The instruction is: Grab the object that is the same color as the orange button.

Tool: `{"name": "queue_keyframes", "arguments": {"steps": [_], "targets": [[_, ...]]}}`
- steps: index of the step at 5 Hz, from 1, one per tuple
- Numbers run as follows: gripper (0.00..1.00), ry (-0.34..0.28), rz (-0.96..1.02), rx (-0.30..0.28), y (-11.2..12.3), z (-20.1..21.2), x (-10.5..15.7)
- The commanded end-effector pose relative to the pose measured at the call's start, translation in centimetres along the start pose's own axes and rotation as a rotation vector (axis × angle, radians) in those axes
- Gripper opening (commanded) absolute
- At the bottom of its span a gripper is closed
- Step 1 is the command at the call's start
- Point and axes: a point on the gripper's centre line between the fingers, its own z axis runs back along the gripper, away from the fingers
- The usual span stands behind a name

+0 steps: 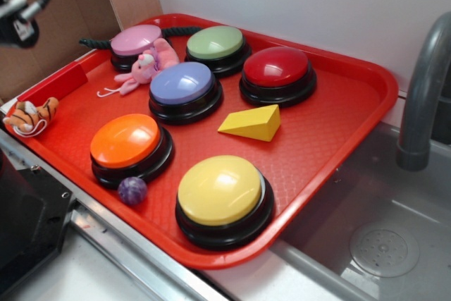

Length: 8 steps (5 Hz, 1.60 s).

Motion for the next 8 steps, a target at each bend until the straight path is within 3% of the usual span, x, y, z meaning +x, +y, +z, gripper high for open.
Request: {"name": "queue_keyframes", "arguments": {"steps": [1, 2, 3, 4, 5, 6, 7, 8], "targets": [[1.0, -0.038, 0.188, 0.153, 3.5, -4.3, 2.5], [1.0, 0.004, 0.259, 0.165, 5.7, -7.3, 3.2], [1.0, 0.044, 0.32, 0.235, 7.4, -10.0, 3.0], [1.0, 0.073, 0.351, 0.255, 8.1, -11.9, 2.6], [1.0, 0.075, 0.354, 0.169, 8.1, -13.3, 2.3], [0.56, 0.059, 0.342, 0.185, 7.5, -13.6, 2.3], [0.0, 0.039, 0.326, 0.172, 7.2, -13.2, 2.4], [0.0, 0.033, 0.297, 0.167, 6.8, -12.9, 2.7]]}}
